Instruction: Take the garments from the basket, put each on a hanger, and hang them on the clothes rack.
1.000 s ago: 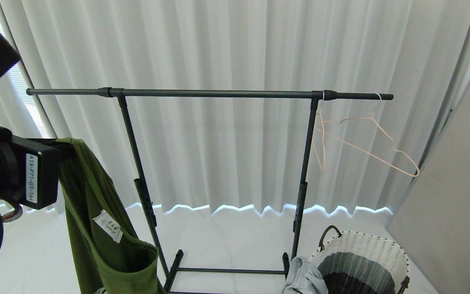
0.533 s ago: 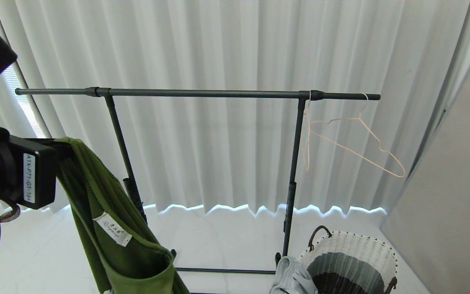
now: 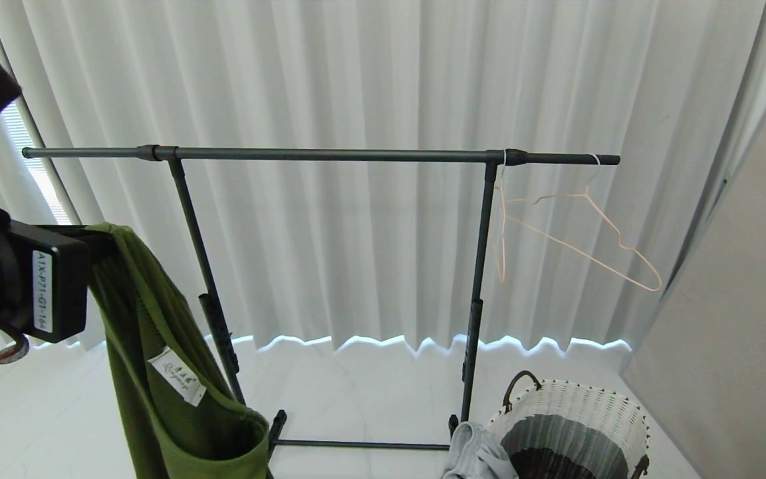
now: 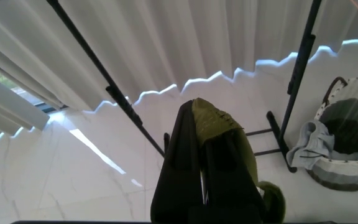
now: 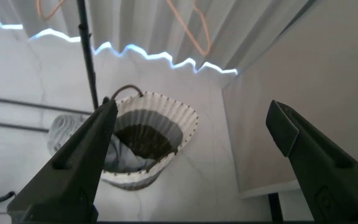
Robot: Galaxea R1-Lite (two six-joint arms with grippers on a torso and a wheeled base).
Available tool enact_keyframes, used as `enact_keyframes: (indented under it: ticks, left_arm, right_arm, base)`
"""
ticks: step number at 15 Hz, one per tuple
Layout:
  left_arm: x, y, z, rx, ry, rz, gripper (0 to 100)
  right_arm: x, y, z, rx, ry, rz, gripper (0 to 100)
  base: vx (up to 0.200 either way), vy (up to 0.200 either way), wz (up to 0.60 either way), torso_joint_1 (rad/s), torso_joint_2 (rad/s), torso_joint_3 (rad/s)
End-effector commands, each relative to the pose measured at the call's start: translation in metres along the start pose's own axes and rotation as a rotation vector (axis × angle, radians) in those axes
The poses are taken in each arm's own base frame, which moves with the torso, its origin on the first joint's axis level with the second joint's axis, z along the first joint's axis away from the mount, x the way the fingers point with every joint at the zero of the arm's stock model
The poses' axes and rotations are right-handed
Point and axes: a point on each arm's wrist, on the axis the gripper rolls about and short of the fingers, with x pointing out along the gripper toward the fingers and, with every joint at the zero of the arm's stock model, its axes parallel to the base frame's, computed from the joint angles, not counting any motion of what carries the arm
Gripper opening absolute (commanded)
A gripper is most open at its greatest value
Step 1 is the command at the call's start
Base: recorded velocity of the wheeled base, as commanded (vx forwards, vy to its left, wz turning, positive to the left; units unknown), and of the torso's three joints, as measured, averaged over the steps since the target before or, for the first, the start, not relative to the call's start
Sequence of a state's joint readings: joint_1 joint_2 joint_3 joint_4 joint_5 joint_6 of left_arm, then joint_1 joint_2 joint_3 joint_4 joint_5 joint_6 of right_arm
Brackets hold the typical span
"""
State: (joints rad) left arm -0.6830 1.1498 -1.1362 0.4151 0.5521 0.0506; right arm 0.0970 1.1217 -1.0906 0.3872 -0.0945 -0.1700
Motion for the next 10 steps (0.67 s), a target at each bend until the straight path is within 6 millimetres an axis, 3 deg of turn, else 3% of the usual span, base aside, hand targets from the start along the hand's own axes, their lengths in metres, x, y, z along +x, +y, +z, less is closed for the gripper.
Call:
enact_keyframes:
  ticks: [1,10]
  left_arm:
    - [0.001,0.0,0.0,0.0,0.004,0.006,0]
    - [0.007,0.004,-0.001,-0.007,0.024,0.036,0]
  right_arm:
    - [0.01,-0.002,-0.001,0.004,0.031,-0.01,100]
    - [0.037,-0.007,-0.004,0.024,0.118,-0.032,100]
  base:
    - [0.2,0.0,0.0,-0.007,-0.01,0.007]
    - [0.2,0.0,0.0,0.005,0.0,0.0]
